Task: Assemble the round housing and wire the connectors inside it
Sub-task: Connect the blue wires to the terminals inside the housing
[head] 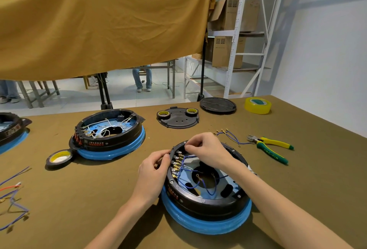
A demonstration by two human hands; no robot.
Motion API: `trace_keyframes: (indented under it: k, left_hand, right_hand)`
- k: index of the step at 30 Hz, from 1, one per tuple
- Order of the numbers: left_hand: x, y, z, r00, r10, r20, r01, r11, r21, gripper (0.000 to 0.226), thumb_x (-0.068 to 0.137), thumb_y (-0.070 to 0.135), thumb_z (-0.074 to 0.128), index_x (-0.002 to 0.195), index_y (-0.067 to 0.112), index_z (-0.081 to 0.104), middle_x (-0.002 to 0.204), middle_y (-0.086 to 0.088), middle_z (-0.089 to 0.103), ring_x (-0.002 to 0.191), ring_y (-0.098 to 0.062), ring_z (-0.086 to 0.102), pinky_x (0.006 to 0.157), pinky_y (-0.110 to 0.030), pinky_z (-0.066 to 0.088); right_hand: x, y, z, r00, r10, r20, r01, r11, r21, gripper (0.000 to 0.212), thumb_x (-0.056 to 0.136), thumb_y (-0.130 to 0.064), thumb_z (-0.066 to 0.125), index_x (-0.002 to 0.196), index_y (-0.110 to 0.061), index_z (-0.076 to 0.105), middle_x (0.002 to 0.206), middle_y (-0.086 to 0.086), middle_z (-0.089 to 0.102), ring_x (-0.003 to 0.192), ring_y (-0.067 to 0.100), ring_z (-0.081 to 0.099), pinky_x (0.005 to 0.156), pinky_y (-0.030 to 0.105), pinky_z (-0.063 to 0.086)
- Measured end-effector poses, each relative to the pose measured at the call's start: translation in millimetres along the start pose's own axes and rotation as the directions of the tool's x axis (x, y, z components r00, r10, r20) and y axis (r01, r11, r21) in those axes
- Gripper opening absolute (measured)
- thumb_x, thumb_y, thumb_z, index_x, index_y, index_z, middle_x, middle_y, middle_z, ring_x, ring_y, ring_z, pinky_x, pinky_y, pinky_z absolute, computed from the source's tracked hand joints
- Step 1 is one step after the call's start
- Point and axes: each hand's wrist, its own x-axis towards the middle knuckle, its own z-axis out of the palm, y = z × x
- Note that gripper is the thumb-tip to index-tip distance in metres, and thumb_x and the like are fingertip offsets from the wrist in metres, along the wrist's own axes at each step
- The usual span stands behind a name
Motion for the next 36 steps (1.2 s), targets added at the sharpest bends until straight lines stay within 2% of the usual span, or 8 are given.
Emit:
trace_keyframes:
  k: [3,7,10,15,20,29,32,36]
  left_hand:
    - [-0.2,0.8,-0.8,1.000,0.008,0.016,-0.008,1.000,0.007,0.028,0.106,0.026,0.051,0.129,0.024,0.067,0.123,0.013,0.068,0.118,0.002,0.059,0.103,-0.030,0.050]
    - [0.2,1.0,-1.0,0.999,0.012,0.035,-0.011,1.000,-0.028,0.025,0.106,0.023,0.052,0.122,0.031,0.068,0.119,0.016,0.070,0.115,0.001,0.062,0.102,-0.032,0.052]
    - [3.4,-1.3,-2.6,0.998,-0.007,0.059,0.010,0.999,-0.053,0.026,0.105,0.022,0.053,0.124,0.023,0.071,0.125,0.013,0.068,0.118,0.000,0.060,0.105,-0.034,0.050]
    - [5.3,-2.0,-4.5,0.997,0.010,0.082,-0.006,0.999,-0.049,0.026,0.105,0.022,0.053,0.121,0.022,0.073,0.126,0.014,0.067,0.116,0.006,0.059,0.099,-0.020,0.049]
    - [7.7,-3.8,-5.0,0.996,0.004,0.085,0.000,0.999,-0.047,0.027,0.105,0.020,0.054,0.123,0.017,0.073,0.127,0.010,0.066,0.119,-0.002,0.060,0.105,-0.034,0.051]
    - [2.2,0.1,-1.2,0.998,-0.013,0.063,0.018,0.997,-0.072,0.024,0.106,0.026,0.050,0.116,0.031,0.071,0.124,0.017,0.067,0.121,-0.003,0.059,0.107,-0.037,0.049]
    - [-1.9,0.5,2.1,1.000,-0.029,0.007,0.030,0.995,-0.093,0.023,0.105,0.028,0.053,0.118,0.029,0.072,0.127,0.012,0.068,0.118,0.000,0.060,0.104,-0.032,0.052]
    - [-4.0,-1.7,2.0,0.987,-0.039,-0.159,0.026,0.996,-0.082,0.014,0.096,0.023,0.070,0.105,0.024,0.079,0.117,0.010,0.074,0.110,0.000,0.065,0.092,-0.024,0.054]
  right_hand:
    - [7.3,-2.1,4.1,0.988,0.054,0.147,-0.036,0.992,-0.123,0.016,0.092,-0.027,0.073,0.094,-0.014,0.083,0.065,-0.008,0.070,0.049,-0.002,0.054,0.049,0.014,0.040]
    - [12.4,-0.6,5.3,0.986,0.063,0.152,-0.050,0.994,-0.093,0.012,0.090,-0.020,0.076,0.092,-0.010,0.082,0.053,-0.013,0.064,0.043,-0.005,0.053,0.043,0.009,0.036]
    - [14.9,-1.1,6.1,0.987,0.058,0.150,-0.046,0.995,-0.083,0.011,0.090,-0.018,0.076,0.092,-0.008,0.082,0.060,-0.010,0.066,0.043,-0.006,0.054,0.046,0.010,0.039]
    - [12.4,3.4,9.6,0.990,0.024,0.141,-0.012,0.996,-0.086,0.013,0.092,-0.021,0.075,0.095,-0.011,0.082,0.076,-0.001,0.074,0.058,0.002,0.058,0.053,0.012,0.044]
    - [13.7,4.5,10.2,0.991,0.008,0.135,0.005,0.996,-0.091,0.012,0.093,-0.023,0.076,0.096,-0.013,0.082,0.079,-0.001,0.075,0.063,0.003,0.061,0.053,0.011,0.046]
    - [5.2,4.9,12.5,0.998,0.000,0.064,0.006,0.996,-0.085,0.013,0.092,-0.026,0.076,0.098,-0.016,0.081,0.080,-0.009,0.072,0.072,0.003,0.064,0.060,0.011,0.047]
    - [-3.3,3.9,11.7,0.999,-0.036,0.001,0.035,0.995,-0.095,0.016,0.087,-0.031,0.079,0.097,-0.018,0.076,0.082,-0.007,0.070,0.071,0.003,0.061,0.060,0.013,0.048]
    - [-10.4,-1.2,10.0,0.990,-0.101,0.097,0.113,0.986,-0.124,0.012,0.087,-0.034,0.078,0.092,-0.023,0.081,0.084,-0.009,0.070,0.077,0.008,0.061,0.067,0.023,0.050]
